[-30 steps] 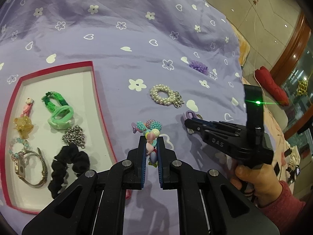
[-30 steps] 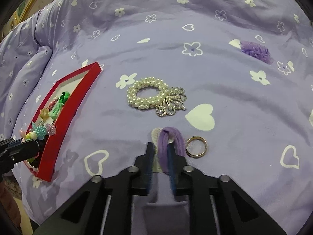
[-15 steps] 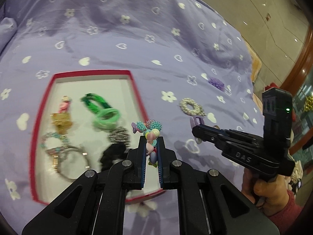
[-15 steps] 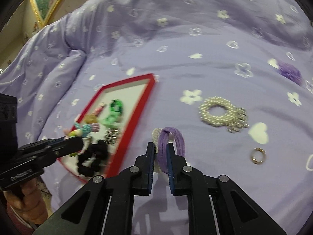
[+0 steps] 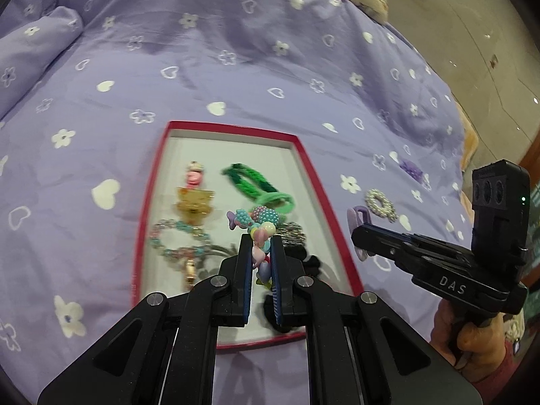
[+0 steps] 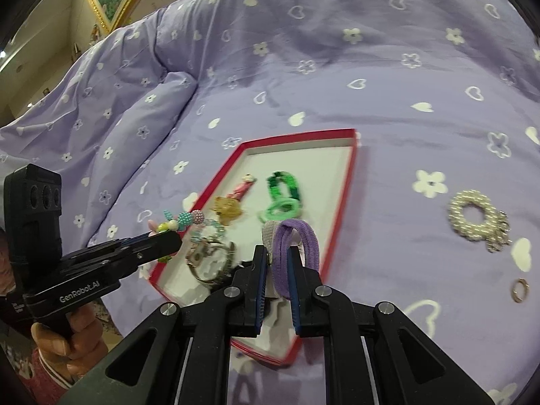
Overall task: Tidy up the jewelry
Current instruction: 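Carry the bead charm with the left tool while the right tool carries the lavender tie to the tray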
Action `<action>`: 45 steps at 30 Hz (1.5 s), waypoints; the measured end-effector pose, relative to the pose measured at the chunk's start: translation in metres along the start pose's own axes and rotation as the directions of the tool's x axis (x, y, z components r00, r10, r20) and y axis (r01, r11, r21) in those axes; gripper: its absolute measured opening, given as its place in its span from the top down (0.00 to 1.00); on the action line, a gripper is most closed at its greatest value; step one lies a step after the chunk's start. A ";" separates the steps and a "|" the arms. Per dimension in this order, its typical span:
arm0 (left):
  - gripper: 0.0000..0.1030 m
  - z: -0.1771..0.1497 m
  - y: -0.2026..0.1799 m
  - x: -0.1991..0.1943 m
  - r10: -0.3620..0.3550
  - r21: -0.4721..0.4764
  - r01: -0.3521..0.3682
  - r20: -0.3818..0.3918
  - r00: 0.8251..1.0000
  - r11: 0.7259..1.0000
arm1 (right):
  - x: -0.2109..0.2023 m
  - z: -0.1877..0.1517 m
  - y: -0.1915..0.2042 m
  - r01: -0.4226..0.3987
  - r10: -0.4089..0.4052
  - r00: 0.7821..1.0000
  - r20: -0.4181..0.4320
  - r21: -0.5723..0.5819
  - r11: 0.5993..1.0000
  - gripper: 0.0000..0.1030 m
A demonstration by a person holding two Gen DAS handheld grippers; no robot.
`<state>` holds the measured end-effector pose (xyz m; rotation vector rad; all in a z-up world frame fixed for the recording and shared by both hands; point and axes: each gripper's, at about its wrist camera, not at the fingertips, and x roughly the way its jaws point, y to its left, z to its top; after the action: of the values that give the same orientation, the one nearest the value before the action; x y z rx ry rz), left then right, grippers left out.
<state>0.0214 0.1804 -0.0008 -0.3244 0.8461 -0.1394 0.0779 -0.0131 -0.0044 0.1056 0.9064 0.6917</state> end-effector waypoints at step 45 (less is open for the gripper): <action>0.92 0.013 0.055 0.069 0.124 -0.040 -0.130 -0.130 0.984 0.991 | 0.076 0.011 -0.009 -0.002 0.005 0.992 -0.129 0.025 1.000 0.84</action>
<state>0.0757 0.2182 -0.0604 -0.3083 0.9950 -0.0206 0.1224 0.0266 -0.0534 0.0853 1.0395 0.6962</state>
